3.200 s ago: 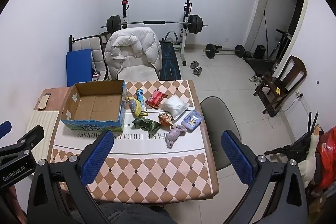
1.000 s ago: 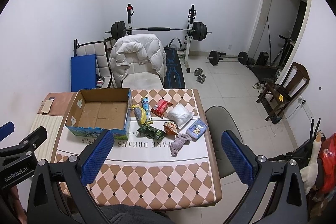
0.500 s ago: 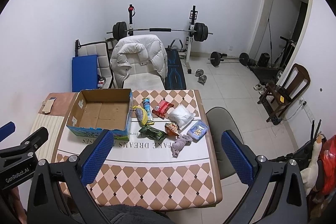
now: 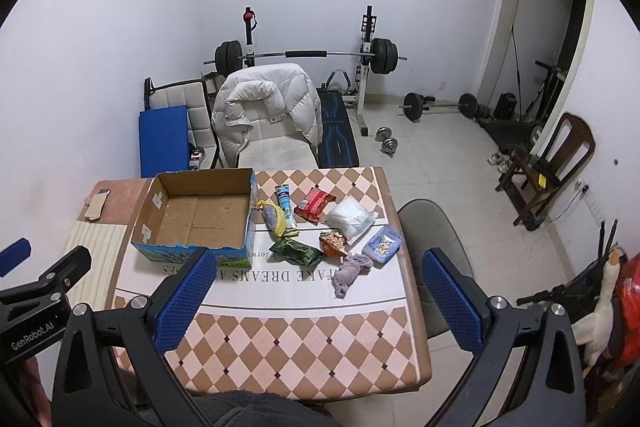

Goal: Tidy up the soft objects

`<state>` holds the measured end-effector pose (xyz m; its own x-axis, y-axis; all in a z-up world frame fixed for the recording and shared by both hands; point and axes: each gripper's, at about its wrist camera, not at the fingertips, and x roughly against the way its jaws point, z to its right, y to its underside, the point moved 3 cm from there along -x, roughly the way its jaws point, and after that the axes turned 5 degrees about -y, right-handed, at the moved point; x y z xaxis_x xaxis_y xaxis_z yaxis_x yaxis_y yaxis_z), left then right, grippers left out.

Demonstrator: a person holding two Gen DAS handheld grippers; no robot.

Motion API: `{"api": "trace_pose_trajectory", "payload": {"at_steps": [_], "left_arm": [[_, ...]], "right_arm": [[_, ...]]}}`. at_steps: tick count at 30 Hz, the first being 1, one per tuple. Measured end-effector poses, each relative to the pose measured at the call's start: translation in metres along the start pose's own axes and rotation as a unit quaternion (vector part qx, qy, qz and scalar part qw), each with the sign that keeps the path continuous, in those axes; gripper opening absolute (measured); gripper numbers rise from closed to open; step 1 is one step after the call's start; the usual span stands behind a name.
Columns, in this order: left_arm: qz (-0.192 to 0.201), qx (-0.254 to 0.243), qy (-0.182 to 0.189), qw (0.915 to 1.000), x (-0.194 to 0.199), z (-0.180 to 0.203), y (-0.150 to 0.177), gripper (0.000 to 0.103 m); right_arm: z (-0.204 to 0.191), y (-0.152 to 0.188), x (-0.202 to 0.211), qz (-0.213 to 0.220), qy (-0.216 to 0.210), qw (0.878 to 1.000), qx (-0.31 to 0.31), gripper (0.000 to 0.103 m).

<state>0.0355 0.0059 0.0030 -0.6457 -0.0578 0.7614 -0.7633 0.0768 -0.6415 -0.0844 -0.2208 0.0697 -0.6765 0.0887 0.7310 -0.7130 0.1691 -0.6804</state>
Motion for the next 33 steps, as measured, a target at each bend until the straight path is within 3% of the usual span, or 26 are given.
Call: {"api": "trace_pose_trajectory", "payload": {"at_steps": [7, 10, 14, 19, 26, 30, 33], "left_arm": [[-0.038, -0.025, 0.044, 0.9980, -0.060, 0.011, -0.028, 0.103], [-0.062, -0.041, 0.050, 0.9960, -0.109, 0.028, -0.037, 0.103], [-0.109, -0.045, 0.090, 0.9889, -0.171, 0.051, -0.052, 0.103], [-0.163, -0.092, 0.091, 0.9780, -0.252, 0.105, -0.069, 0.103], [-0.283, -0.100, 0.094, 0.9492, -0.377, 0.178, -0.086, 0.097], [-0.305, -0.132, 0.080, 0.9398, -0.430, 0.220, -0.092, 0.096], [-0.312, -0.174, 0.063, 0.9319, -0.470, 0.249, -0.094, 0.095]], "right_arm": [[0.044, 0.007, -0.081, -0.046, -0.075, 0.992, -0.088, 0.103], [0.067, 0.015, -0.134, -0.092, -0.064, 0.987, -0.114, 0.103], [0.104, 0.029, -0.215, -0.158, -0.031, 0.977, -0.142, 0.103], [0.148, 0.029, -0.319, -0.217, 0.003, 0.970, -0.105, 0.103], [0.181, -0.001, -0.462, -0.290, -0.020, 0.956, -0.030, 0.103], [0.176, -0.016, -0.534, -0.319, -0.024, 0.946, 0.055, 0.103], [0.170, -0.014, -0.589, -0.351, -0.032, 0.930, 0.108, 0.103]]}}
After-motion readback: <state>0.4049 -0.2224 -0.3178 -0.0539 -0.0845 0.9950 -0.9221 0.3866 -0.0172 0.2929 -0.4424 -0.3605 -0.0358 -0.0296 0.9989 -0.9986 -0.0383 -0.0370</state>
